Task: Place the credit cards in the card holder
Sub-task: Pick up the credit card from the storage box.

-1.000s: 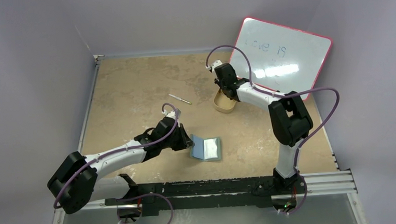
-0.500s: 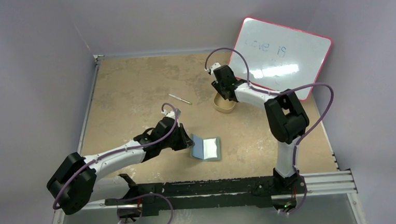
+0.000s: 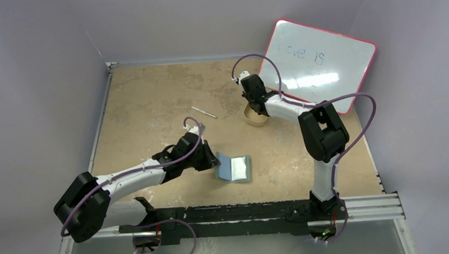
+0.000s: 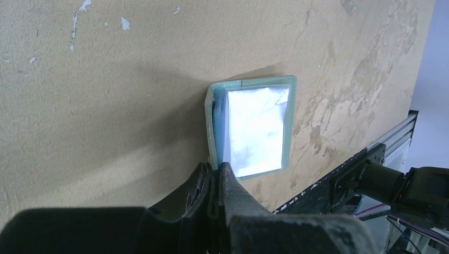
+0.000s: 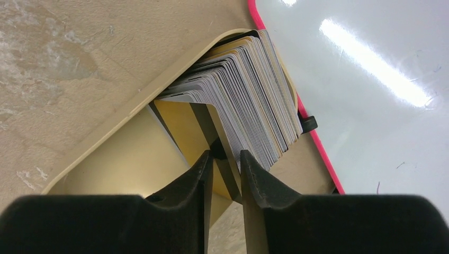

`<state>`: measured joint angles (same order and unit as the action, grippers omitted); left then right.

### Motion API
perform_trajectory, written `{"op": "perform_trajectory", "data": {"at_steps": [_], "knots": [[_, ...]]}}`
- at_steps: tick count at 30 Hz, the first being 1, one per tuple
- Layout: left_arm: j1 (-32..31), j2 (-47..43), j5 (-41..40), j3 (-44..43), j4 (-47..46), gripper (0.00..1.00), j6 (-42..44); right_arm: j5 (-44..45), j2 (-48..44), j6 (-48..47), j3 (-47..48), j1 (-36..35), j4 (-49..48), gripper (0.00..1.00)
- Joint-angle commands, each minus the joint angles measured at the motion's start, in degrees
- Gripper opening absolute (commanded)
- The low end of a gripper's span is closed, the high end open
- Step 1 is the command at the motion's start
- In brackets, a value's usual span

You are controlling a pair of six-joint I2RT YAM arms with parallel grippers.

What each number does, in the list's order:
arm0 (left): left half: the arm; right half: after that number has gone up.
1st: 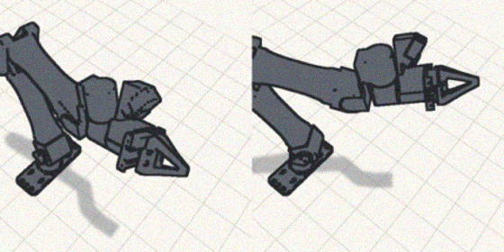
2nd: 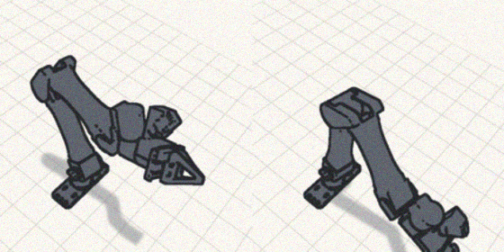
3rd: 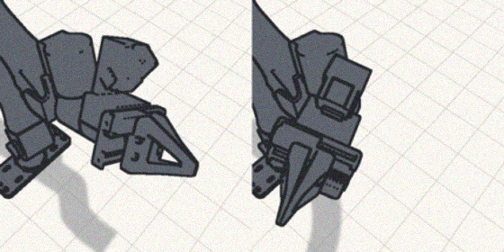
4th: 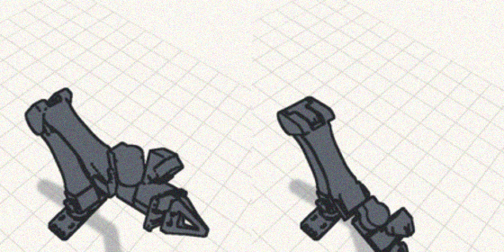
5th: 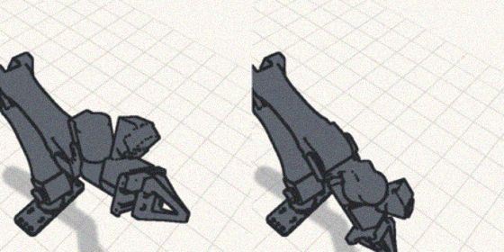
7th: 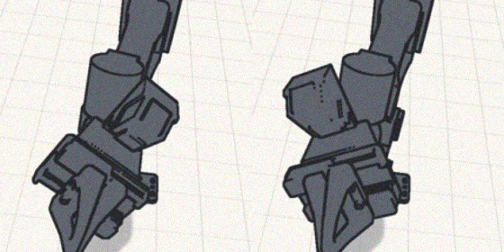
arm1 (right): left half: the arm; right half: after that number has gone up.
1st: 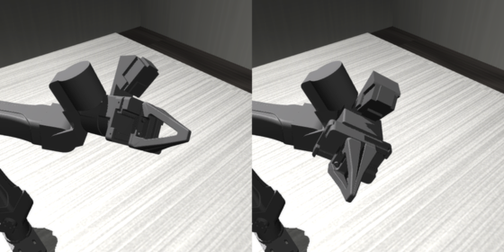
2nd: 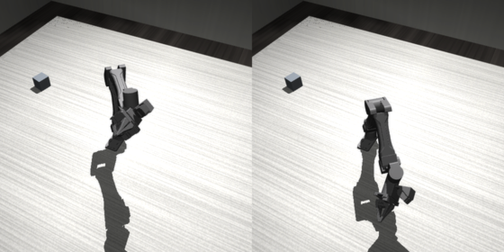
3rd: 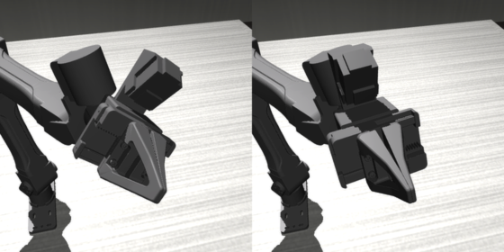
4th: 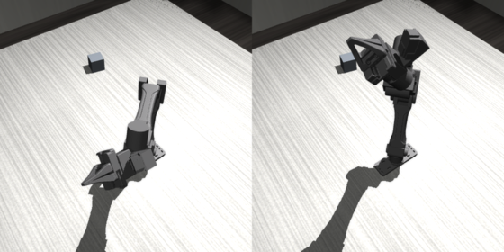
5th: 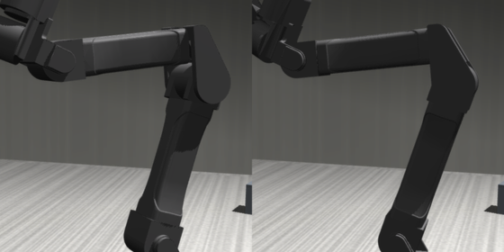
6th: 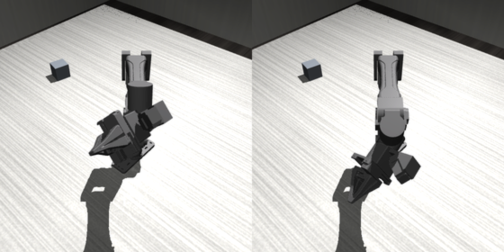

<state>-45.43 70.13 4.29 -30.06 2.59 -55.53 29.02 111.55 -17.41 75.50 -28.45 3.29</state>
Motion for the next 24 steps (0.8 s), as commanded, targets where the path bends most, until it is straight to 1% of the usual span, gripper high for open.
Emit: {"op": "perform_trajectory", "data": {"at_steps": [1, 9, 16, 20, 21, 22, 24], "knots": [[-0.01, 0.46, -0.05, -0.26, -2.76, 0.00, -0.17, 1.83, -3.56, -0.26, 0.77, 0.43, -1.38, 0.25], [-0.01, 0.61, -0.08, -0.17, -2.76, 0.00, -0.15, 1.75, -4.09, 0.72, 1.63, 0.36, 0.47, 0.16], [-0.01, 0.99, -0.08, -0.13, -3.28, 0.00, -0.51, -4.39, -5.83, 4.10, 2.34, 0.41, 5.12, 0.05], [-0.01, 1.43, 0.02, -0.23, -3.68, 0.00, -0.67, -5.61, -6.47, 4.86, 1.52, 0.41, 5.74, 0.06], [-0.01, 1.54, 0.09, -0.18, -3.73, 0.00, -0.72, -5.48, -6.43, 4.77, 1.27, 0.41, 5.68, 0.05], [0.01, 1.56, 0.12, -0.17, -3.73, 0.00, -0.84, -5.32, -6.36, 4.80, 1.30, 0.41, 6.05, 0.01], [0.03, 1.36, 0.19, -0.25, -3.69, 0.00, -0.88, -5.03, -6.41, 4.84, 1.77, 0.40, 6.77, 0.00]]}}
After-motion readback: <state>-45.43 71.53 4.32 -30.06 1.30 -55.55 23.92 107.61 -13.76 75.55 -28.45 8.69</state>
